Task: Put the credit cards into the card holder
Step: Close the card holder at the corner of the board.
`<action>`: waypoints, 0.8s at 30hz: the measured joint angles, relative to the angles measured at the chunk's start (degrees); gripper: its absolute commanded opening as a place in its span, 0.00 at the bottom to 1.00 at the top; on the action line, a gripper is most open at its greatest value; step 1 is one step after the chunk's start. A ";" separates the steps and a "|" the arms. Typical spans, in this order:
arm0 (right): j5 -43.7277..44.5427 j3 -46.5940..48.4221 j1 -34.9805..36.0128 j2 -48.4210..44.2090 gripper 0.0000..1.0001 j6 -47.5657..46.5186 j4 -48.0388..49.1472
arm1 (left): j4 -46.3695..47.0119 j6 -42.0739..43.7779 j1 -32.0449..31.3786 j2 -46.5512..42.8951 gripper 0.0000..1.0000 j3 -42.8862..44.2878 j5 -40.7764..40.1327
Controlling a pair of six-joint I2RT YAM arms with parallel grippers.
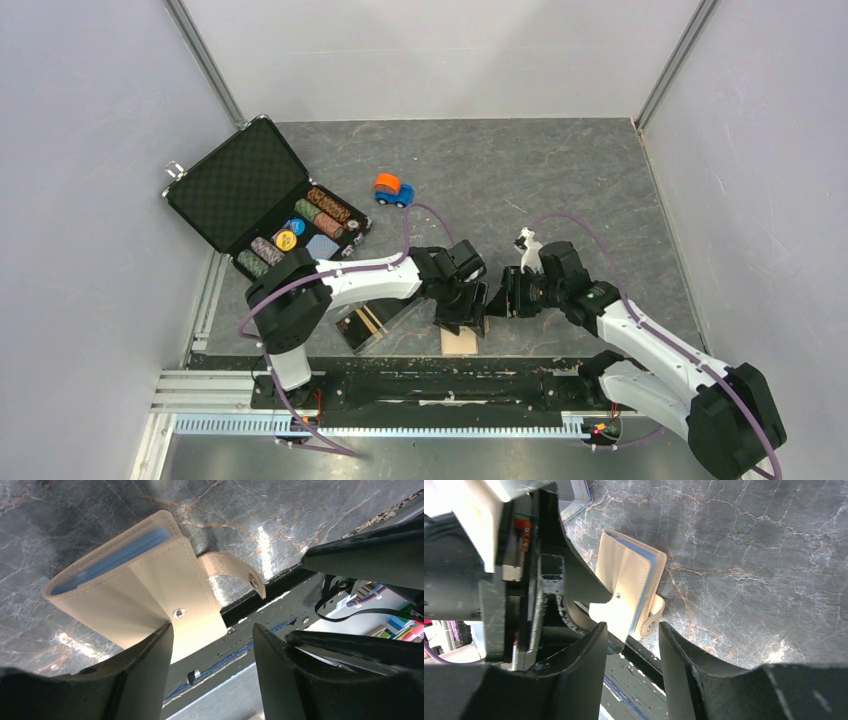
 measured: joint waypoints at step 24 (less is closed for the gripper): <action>0.70 -3.41 -6.86 1.92 0.12 -1.97 -1.09 | 10.75 -3.43 0.07 2.75 0.62 -2.34 3.91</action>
